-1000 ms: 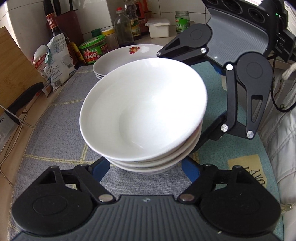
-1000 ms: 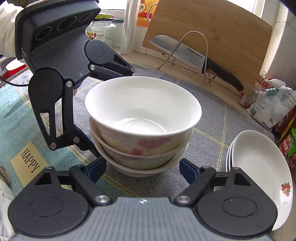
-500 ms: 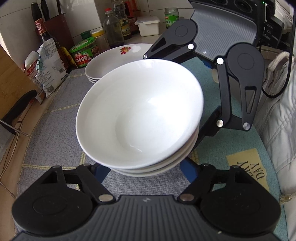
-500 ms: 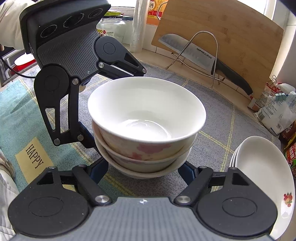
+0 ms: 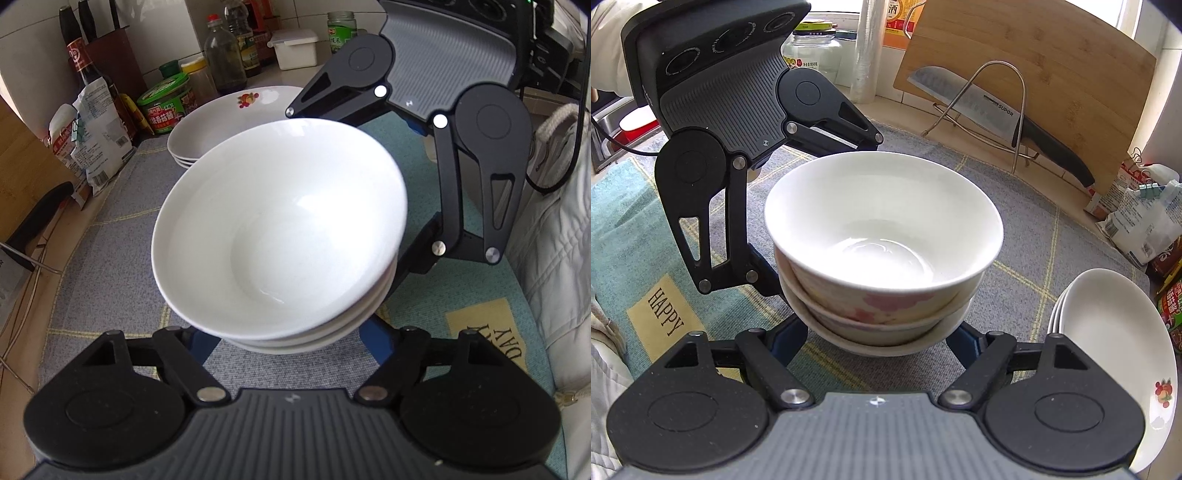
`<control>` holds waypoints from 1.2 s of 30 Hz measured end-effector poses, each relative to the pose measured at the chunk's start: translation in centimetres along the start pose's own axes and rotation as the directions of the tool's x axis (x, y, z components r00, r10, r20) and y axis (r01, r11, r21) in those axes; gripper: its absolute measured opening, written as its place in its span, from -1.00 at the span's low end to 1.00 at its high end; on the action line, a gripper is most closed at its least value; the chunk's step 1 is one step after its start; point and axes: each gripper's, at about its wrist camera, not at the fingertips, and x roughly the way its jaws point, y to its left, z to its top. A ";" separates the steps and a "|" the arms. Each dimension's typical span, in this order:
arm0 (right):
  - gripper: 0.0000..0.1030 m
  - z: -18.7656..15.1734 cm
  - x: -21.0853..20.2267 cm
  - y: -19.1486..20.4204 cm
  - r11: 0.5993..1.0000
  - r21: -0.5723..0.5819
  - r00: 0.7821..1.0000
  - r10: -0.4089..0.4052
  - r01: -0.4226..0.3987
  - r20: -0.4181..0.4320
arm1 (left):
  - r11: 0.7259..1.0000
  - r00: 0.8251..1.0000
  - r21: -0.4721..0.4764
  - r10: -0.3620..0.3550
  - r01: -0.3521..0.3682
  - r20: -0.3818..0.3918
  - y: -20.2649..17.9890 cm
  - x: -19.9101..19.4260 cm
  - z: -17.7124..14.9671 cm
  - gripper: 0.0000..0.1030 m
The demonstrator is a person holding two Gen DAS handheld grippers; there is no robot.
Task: Organize plates and bowls
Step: 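Lift the bowl stack with both grippers and carry it over the plate stack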
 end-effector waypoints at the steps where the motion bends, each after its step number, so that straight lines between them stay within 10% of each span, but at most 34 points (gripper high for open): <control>1: 0.65 0.0 -0.1 0.0 1.000 -0.002 1.000 0.001 -0.001 0.003 | 1.000 1.000 -0.001 0.003 -0.003 0.000 -0.1 -0.1 0.1 0.55; 36: 0.65 -3.4 -7.2 -12.4 0.994 -0.026 0.994 -0.101 0.102 0.052 | 0.996 0.998 0.069 0.057 -0.058 0.018 1.8 5.5 14.2 0.55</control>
